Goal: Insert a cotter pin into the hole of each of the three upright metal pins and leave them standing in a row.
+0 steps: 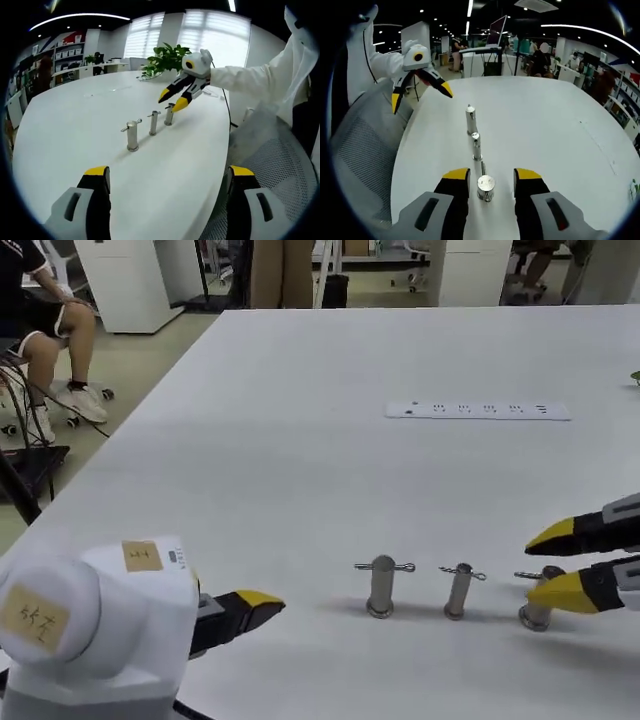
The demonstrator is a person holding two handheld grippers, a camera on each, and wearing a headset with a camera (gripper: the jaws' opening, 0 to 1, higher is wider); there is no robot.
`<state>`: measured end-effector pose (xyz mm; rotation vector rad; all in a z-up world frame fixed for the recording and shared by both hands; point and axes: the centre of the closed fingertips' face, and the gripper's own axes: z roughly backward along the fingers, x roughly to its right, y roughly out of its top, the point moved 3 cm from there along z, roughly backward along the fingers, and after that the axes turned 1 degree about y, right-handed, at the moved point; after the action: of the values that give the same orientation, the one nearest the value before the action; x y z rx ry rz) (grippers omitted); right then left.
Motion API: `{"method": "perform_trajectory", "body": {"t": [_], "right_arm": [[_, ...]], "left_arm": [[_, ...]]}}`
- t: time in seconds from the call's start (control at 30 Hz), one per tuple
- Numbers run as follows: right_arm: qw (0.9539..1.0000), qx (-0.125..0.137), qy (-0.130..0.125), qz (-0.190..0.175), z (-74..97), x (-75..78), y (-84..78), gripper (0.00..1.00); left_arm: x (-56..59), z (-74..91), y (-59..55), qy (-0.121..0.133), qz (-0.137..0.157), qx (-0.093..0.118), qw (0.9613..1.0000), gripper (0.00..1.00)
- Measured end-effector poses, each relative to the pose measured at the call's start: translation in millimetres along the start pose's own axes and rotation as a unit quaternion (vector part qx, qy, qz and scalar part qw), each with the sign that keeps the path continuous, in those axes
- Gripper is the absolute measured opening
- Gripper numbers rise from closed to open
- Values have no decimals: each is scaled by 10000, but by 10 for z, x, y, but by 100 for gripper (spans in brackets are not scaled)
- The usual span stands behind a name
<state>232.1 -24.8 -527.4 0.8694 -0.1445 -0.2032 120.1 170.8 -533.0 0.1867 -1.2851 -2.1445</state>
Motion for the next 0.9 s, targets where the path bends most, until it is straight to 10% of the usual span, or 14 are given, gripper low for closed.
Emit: {"method": "perform_trajectory", "body": {"t": [0.37, 0.53, 0.9], "right_arm": [[9978, 290, -513, -308, 369, -227, 35, 56], [9930, 356, -944, -615, 524, -348, -2, 58], [9844, 190, -1333, -1129, 710, -618, -105, 77]], "left_arm": [[28, 16, 110, 155, 182, 196, 9995, 97], [47, 15, 240, 218, 643, 632, 9957, 96], [87, 2, 200, 354, 863, 643, 9936, 94]]}}
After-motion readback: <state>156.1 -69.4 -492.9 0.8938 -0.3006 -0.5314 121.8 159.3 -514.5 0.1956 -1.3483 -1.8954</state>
